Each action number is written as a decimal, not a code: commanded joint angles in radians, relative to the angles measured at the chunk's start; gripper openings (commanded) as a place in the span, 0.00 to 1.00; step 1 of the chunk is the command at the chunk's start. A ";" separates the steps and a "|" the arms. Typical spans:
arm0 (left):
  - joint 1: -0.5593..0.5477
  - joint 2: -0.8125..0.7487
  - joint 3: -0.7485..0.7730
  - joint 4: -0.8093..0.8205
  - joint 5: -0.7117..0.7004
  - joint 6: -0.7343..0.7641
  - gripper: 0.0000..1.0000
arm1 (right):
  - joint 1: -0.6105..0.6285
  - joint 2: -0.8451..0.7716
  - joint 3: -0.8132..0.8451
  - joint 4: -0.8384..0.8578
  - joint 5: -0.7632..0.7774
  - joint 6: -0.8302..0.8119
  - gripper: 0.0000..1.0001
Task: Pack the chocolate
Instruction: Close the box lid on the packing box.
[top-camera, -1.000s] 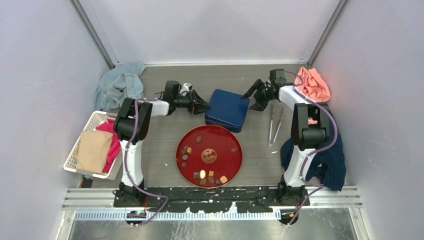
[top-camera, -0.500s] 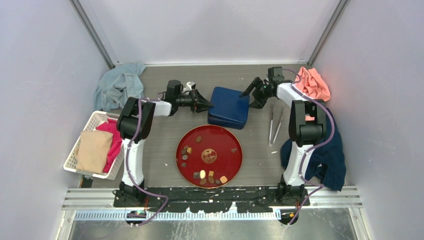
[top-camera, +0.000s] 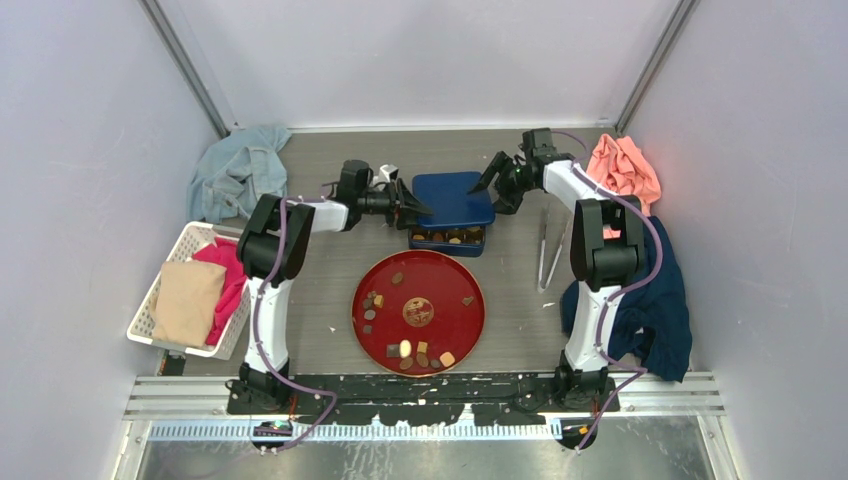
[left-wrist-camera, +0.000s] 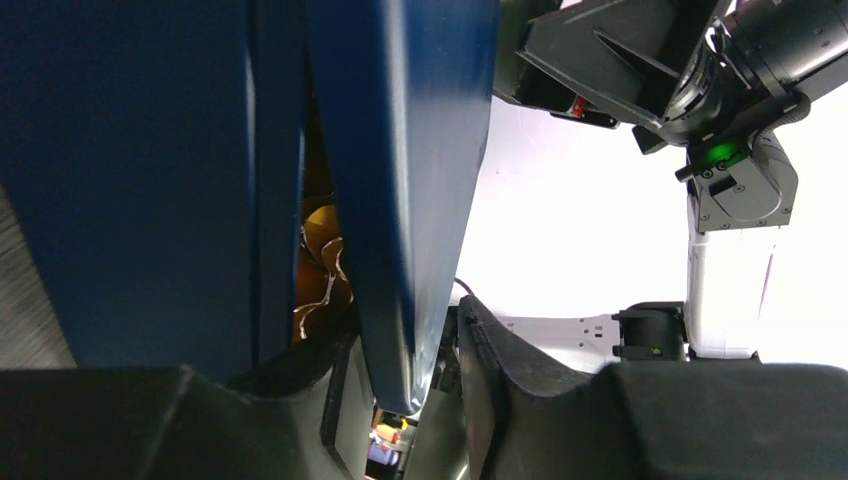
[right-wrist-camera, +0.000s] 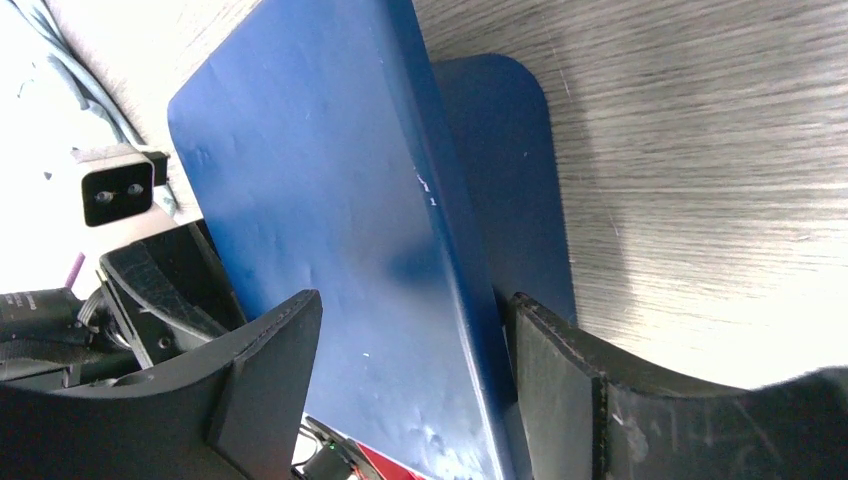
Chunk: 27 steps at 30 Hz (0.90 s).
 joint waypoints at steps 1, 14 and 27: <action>-0.002 -0.015 0.039 -0.070 -0.005 0.070 0.33 | 0.011 -0.031 0.051 -0.031 -0.006 -0.038 0.73; -0.002 -0.034 0.102 -0.166 0.004 0.117 0.04 | -0.001 -0.149 0.012 -0.026 0.075 -0.056 0.47; -0.005 -0.086 0.188 -0.466 0.034 0.325 0.00 | 0.009 -0.252 -0.039 -0.027 0.058 -0.062 0.28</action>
